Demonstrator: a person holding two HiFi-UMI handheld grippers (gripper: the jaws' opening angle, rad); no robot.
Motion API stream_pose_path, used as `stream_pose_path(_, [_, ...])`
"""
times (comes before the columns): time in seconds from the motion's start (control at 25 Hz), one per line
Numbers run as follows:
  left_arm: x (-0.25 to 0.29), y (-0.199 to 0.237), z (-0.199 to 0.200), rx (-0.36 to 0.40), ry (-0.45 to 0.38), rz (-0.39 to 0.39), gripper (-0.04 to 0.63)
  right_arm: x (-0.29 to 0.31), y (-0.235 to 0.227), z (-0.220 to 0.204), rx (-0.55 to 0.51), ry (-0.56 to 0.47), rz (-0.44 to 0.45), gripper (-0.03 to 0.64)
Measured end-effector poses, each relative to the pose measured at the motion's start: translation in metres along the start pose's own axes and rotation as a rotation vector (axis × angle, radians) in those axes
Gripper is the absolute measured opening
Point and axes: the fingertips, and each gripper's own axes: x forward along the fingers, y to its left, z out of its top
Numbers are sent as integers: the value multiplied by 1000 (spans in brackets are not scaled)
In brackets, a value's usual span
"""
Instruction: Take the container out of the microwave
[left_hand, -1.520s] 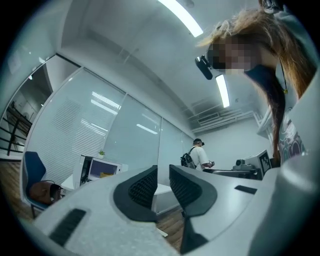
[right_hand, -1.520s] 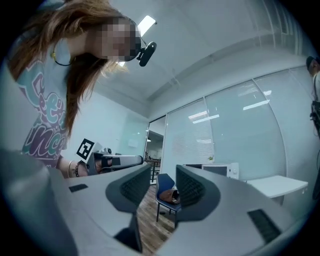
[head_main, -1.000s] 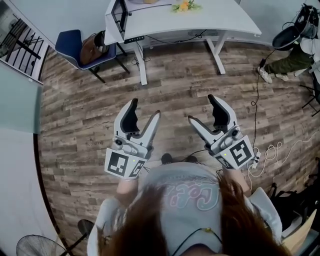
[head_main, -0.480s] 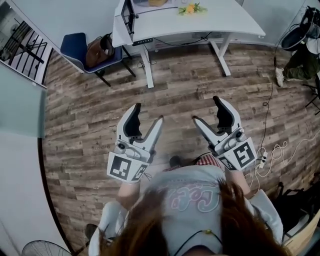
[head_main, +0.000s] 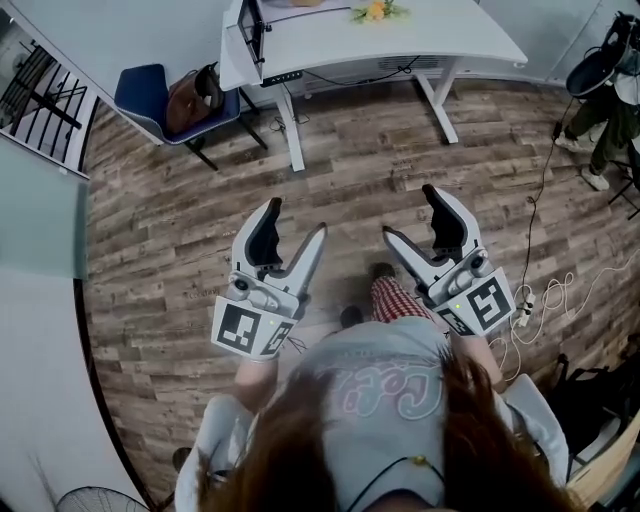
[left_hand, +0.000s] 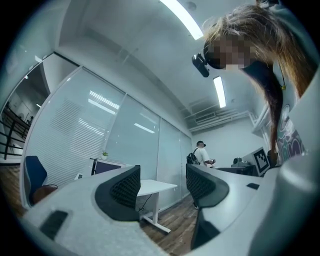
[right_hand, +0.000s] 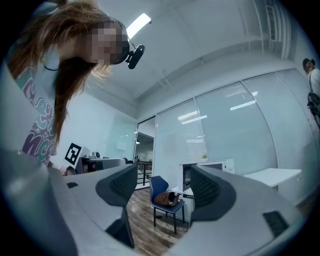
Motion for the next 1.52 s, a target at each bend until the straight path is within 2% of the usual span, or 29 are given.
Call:
stream_pose_path(0.44, [13, 22, -4, -14, -17, 37, 256, 24, -22, -10, 34, -5, 34, 316])
stream_pose_path(0.68, [25, 37, -4, 8, -24, 58, 255, 43, -41, -13, 34, -13, 46, 316])
stream_pose_path(1.08, [76, 63, -12, 28, -13, 36, 256, 82, -87, -19, 35, -13, 60, 316])
stream_pose_path(1.52, [128, 92, -17, 42, -1, 70, 256, 118, -143, -25, 61, -11, 85, 316])
